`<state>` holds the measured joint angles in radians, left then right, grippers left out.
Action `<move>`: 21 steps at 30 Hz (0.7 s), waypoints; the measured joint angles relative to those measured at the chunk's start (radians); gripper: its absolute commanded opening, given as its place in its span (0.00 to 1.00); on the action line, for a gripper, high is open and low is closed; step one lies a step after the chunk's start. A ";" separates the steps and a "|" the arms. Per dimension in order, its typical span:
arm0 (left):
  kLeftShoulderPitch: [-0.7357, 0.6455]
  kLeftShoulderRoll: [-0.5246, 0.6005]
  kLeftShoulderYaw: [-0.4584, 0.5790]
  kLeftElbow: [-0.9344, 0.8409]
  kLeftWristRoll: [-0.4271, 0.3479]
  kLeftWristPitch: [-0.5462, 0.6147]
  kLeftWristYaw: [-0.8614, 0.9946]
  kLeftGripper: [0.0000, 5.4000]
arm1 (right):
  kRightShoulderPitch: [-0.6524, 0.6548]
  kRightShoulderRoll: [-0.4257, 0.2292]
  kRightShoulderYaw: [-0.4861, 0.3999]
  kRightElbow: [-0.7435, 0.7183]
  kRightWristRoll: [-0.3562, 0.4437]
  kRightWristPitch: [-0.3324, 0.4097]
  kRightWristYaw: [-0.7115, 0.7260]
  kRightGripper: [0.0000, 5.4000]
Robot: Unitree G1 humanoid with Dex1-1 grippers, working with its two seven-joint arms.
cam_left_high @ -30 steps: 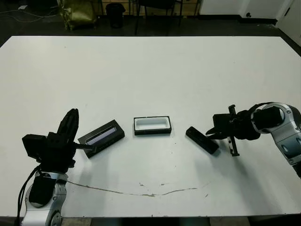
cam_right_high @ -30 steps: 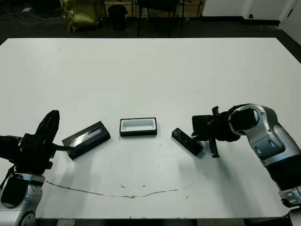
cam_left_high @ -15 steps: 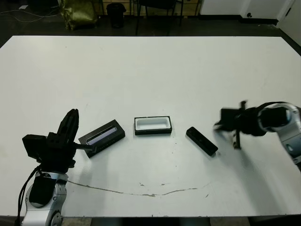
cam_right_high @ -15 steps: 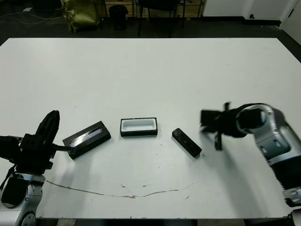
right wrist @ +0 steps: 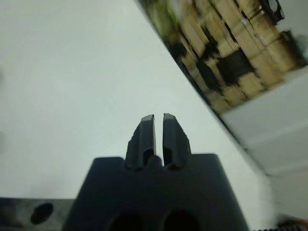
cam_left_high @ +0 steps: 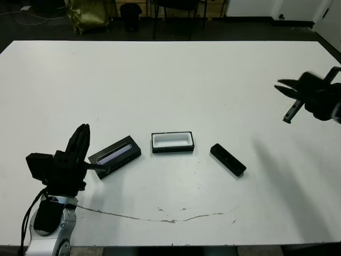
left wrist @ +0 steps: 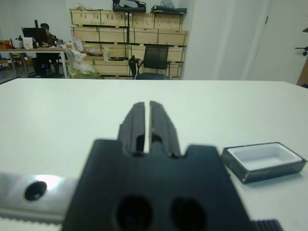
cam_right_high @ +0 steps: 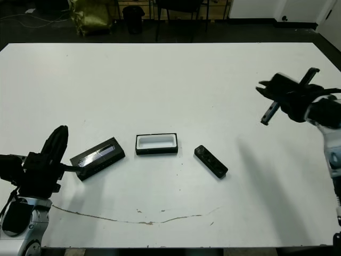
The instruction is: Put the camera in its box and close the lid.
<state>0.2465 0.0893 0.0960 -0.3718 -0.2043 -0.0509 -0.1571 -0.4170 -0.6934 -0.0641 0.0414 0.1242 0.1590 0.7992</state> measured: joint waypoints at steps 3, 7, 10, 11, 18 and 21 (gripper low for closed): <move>0.001 -0.003 -0.001 0.001 0.003 0.001 0.001 0.00 | 0.100 0.084 -0.050 -0.066 0.176 0.060 0.021 0.00; -0.001 -0.003 0.000 0.004 0.004 0.000 -0.001 0.00 | 0.227 0.163 -0.079 -0.107 0.297 0.063 0.036 0.00; -0.002 -0.003 -0.001 0.006 0.005 0.000 -0.003 0.00 | 0.311 0.199 -0.092 -0.153 0.341 0.078 0.009 0.00; -0.002 -0.003 -0.001 0.007 0.006 -0.001 -0.003 0.00 | 0.337 0.208 -0.093 -0.175 0.352 0.085 -0.005 0.00; -0.003 -0.007 -0.001 0.011 0.000 0.001 -0.007 0.00 | 0.496 0.227 -0.096 -0.346 0.348 0.135 -0.139 0.00; -0.002 -0.007 -0.002 0.009 0.001 0.011 -0.004 0.00 | 0.515 0.227 -0.091 -0.354 0.330 0.136 -0.165 0.00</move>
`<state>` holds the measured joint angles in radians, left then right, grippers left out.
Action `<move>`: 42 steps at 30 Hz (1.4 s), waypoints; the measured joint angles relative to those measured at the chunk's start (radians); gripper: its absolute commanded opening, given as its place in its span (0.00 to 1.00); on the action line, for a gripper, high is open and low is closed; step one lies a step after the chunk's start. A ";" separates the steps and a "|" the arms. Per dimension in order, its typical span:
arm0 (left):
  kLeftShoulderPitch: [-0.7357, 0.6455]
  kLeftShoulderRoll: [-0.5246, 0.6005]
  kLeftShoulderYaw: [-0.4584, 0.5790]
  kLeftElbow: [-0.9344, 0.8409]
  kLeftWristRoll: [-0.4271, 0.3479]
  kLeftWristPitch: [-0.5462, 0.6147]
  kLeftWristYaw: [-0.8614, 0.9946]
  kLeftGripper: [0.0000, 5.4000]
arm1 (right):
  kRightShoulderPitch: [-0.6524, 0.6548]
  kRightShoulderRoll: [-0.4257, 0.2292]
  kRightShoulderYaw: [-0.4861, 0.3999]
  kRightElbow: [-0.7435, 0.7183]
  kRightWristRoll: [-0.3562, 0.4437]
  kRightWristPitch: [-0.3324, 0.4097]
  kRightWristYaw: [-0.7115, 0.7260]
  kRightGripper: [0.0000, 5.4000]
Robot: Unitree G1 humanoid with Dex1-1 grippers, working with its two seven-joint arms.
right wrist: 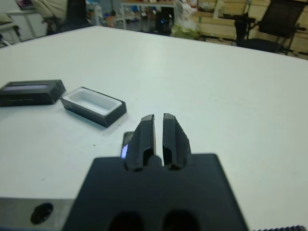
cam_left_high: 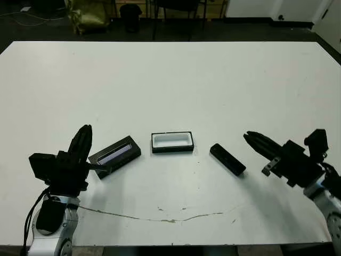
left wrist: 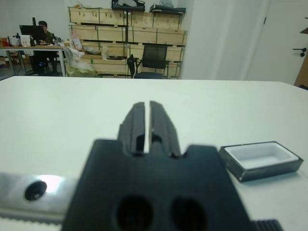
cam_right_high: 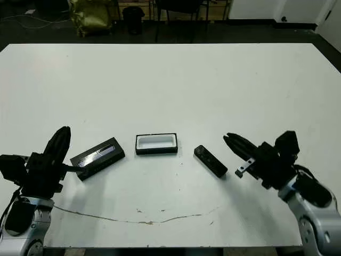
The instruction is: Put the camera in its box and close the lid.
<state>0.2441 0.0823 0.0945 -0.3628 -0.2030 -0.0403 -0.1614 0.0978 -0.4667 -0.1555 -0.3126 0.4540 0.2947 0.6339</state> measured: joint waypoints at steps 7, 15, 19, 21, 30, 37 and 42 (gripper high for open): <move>0.003 -0.001 -0.002 -0.009 -0.001 0.016 0.000 0.00 | 0.029 0.019 0.013 0.010 -0.006 -0.101 0.037 0.00; 0.005 -0.001 -0.002 -0.010 -0.002 0.018 -0.003 0.00 | 0.044 0.003 0.023 0.002 0.025 -0.092 0.104 0.10; 0.006 -0.001 -0.002 -0.011 -0.001 0.022 -0.003 0.00 | 0.062 -0.010 0.022 -0.018 0.025 -0.061 0.098 0.26; 0.006 -0.001 -0.002 -0.013 -0.001 0.023 -0.002 0.00 | 0.066 -0.010 0.023 -0.016 0.023 -0.062 0.098 0.35; 0.005 -0.001 -0.001 -0.012 0.007 0.018 -0.002 0.00 | 0.071 -0.002 0.042 0.025 -0.035 -0.071 0.063 0.72; 0.006 -0.001 -0.001 -0.018 0.003 0.040 -0.002 0.00 | 0.070 0.037 0.060 0.094 -0.058 -0.110 0.053 1.00; 0.006 -0.001 -0.001 -0.020 0.003 0.043 -0.002 0.00 | 0.070 0.058 0.080 0.115 -0.064 -0.112 0.042 1.00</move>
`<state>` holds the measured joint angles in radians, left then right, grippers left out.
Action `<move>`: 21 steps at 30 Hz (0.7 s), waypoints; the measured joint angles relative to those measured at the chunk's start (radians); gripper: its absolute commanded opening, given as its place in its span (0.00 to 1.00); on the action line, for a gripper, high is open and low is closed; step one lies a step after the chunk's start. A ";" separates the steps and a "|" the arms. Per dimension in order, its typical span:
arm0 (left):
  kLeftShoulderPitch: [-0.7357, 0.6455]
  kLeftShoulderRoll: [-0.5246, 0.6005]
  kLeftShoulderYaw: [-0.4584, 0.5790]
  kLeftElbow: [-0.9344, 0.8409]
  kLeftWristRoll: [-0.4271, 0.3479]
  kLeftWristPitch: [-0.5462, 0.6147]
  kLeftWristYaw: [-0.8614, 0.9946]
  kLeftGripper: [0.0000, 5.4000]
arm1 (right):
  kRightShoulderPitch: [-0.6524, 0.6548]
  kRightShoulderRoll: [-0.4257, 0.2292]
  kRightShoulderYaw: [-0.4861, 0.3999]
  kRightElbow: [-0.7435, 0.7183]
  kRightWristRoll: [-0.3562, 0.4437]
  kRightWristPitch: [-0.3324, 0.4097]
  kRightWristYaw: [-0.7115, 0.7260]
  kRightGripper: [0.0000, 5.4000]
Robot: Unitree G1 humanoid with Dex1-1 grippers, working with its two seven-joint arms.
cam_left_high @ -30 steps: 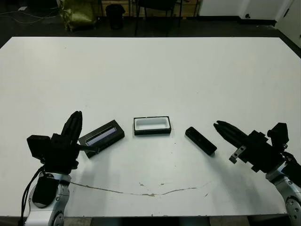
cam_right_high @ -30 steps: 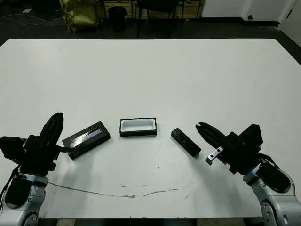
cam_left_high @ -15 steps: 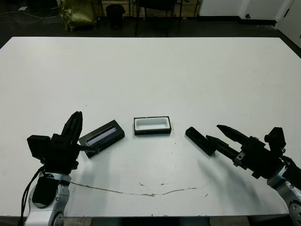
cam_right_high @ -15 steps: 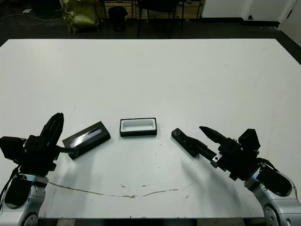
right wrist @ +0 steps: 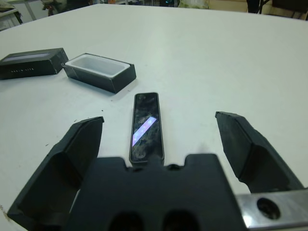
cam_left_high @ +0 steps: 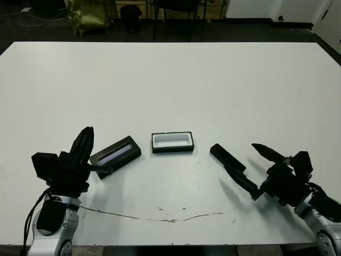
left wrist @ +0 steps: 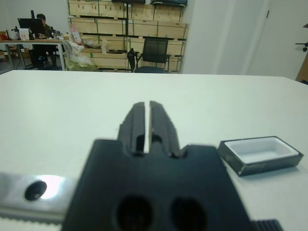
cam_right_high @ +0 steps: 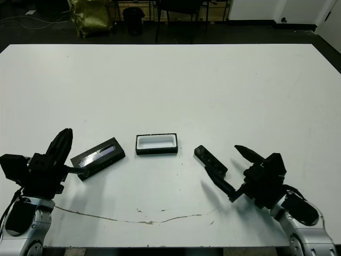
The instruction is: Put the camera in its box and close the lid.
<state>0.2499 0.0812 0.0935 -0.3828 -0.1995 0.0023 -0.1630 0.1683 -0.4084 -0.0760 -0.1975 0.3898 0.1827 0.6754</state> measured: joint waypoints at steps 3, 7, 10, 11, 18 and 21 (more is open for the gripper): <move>0.000 0.000 0.000 0.000 0.000 0.000 -0.002 0.00 | -0.001 0.007 0.010 0.010 -0.001 0.000 -0.002 1.00; -0.001 0.000 0.000 0.000 0.000 -0.001 -0.004 0.00 | -0.003 0.020 0.023 0.027 -0.013 -0.001 -0.003 1.00; -0.001 0.000 0.000 0.000 0.000 -0.001 -0.004 0.00 | -0.006 0.021 0.029 0.033 -0.020 -0.006 -0.002 1.00; -0.001 -0.001 0.000 0.001 0.000 -0.003 -0.004 0.00 | -0.007 0.021 0.031 0.035 -0.022 -0.005 -0.002 1.00; -0.006 -0.003 0.000 0.007 0.001 -0.019 -0.004 0.00 | -0.035 0.022 0.041 0.084 -0.032 -0.039 0.003 1.00; -0.007 -0.003 0.000 0.010 0.001 -0.024 -0.004 0.00 | -0.049 0.025 0.043 0.123 -0.033 -0.073 0.011 1.00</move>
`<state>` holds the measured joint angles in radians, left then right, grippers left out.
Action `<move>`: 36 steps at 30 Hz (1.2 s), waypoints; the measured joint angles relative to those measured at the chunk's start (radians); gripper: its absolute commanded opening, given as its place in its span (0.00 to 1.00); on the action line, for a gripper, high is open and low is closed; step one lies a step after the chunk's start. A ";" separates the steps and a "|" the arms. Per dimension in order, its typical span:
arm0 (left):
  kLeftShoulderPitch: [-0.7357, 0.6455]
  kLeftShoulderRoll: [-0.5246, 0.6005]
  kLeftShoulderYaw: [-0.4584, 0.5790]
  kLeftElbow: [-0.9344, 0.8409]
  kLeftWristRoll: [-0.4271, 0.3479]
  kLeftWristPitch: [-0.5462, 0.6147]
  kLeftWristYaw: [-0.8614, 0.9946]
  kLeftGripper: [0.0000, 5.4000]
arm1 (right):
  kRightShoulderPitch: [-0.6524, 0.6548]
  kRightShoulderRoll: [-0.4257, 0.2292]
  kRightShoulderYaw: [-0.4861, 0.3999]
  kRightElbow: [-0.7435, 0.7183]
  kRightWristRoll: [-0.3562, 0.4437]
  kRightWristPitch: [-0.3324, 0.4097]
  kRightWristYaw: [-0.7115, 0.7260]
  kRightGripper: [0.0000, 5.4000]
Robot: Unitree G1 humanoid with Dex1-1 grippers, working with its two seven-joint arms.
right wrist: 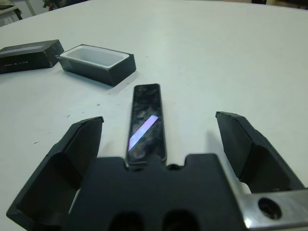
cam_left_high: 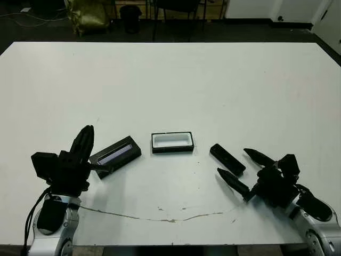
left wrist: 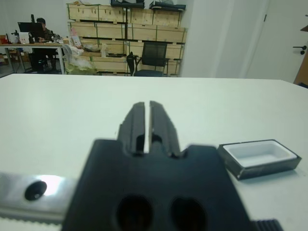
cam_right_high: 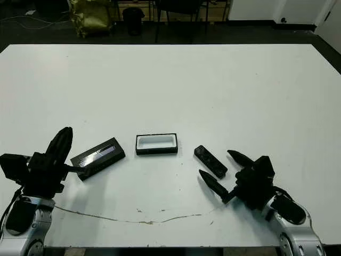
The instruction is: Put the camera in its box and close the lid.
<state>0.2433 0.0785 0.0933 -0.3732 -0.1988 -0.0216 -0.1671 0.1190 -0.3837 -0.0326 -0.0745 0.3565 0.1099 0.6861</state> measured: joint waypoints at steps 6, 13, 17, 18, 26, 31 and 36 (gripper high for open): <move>0.000 0.000 0.000 0.002 -0.001 0.000 -0.002 0.00 | -0.021 0.018 0.009 0.067 -0.013 -0.060 -0.007 0.92; 0.001 0.000 0.000 0.004 0.002 -0.003 -0.002 0.00 | 0.004 0.038 0.034 0.018 -0.099 -0.071 -0.137 0.62; 0.001 0.000 0.000 0.004 0.001 -0.002 -0.001 0.00 | 0.007 0.038 0.046 0.009 -0.117 -0.067 -0.165 0.46; 0.001 0.000 0.000 0.003 0.001 -0.002 0.000 0.00 | 0.001 0.034 0.052 0.016 -0.121 -0.068 -0.162 0.41; 0.001 0.000 0.001 0.003 -0.001 0.002 0.000 0.00 | -0.121 -0.070 0.142 0.127 -0.228 -0.089 -0.095 0.15; 0.001 0.000 0.000 -0.006 -0.001 0.015 0.004 0.00 | -0.157 -0.111 0.173 0.100 -0.279 -0.034 -0.100 0.15; 0.001 -0.001 0.001 -0.005 -0.001 0.009 0.004 0.00 | -0.171 -0.118 0.194 0.079 -0.329 0.023 -0.140 0.15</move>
<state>0.2446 0.0777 0.0944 -0.3780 -0.2001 -0.0128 -0.1630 -0.0522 -0.5016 0.1615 0.0043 0.0270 0.1331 0.5459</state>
